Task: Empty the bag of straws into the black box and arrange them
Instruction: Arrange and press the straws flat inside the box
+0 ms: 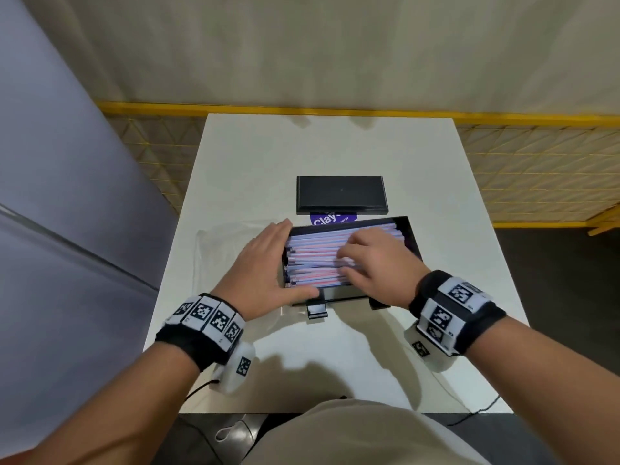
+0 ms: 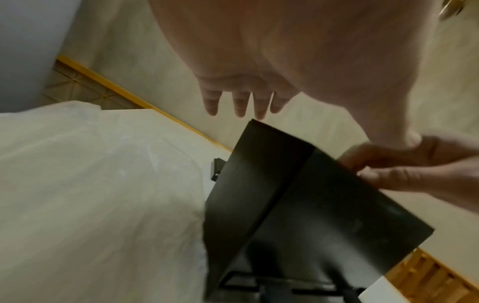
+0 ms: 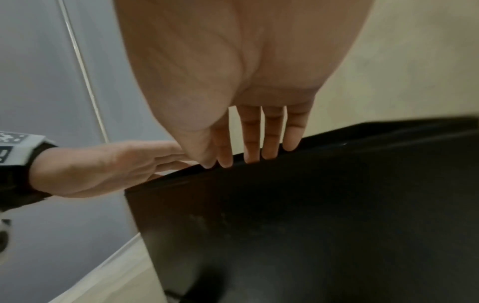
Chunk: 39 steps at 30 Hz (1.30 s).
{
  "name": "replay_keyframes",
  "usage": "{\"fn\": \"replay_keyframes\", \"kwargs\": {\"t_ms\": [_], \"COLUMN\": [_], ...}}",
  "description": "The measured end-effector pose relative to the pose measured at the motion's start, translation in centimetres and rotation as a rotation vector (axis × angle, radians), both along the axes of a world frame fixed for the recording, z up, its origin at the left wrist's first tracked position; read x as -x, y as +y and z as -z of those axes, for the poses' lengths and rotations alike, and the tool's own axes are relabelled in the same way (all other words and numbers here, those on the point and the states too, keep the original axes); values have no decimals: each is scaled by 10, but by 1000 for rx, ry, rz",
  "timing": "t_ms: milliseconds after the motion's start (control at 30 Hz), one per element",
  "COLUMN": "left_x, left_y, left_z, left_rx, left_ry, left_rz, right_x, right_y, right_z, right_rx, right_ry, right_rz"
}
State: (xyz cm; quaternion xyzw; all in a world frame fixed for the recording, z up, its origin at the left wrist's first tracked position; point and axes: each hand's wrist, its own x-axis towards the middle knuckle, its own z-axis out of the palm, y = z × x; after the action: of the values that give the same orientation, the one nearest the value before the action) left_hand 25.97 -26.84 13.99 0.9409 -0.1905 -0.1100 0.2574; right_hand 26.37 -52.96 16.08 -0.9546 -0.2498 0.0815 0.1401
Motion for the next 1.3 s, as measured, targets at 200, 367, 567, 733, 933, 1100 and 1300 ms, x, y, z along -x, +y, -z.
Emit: {"fn": "replay_keyframes", "kwargs": {"t_ms": [200, 367, 567, 733, 933, 1100, 1300], "left_x": [1, 14, 27, 32, 33, 29, 24], "left_y": [8, 11, 12, 21, 23, 21, 20], "left_z": [5, 3, 1, 3, 8, 8, 8], "left_rx": [43, 141, 177, 212, 214, 217, 207], "left_ry": [25, -6, 68, 84, 108, 98, 110], "left_rz": [-46, -143, -188, -237, -223, -209, -170], "right_x": [-23, -26, -31, -31, -31, -28, -6], "right_y": [19, 43, 94, 78, 65, 37, -28], "right_z": [2, -18, -14, -27, -74, -110, -71], "right_rx": [161, 76, 195, -71, -429, -802, -713], "right_ry": [52, 23, 181, 143, 91, 110, 222], "right_rz": [-83, -145, -250, -184, 4, 180, 348]}}
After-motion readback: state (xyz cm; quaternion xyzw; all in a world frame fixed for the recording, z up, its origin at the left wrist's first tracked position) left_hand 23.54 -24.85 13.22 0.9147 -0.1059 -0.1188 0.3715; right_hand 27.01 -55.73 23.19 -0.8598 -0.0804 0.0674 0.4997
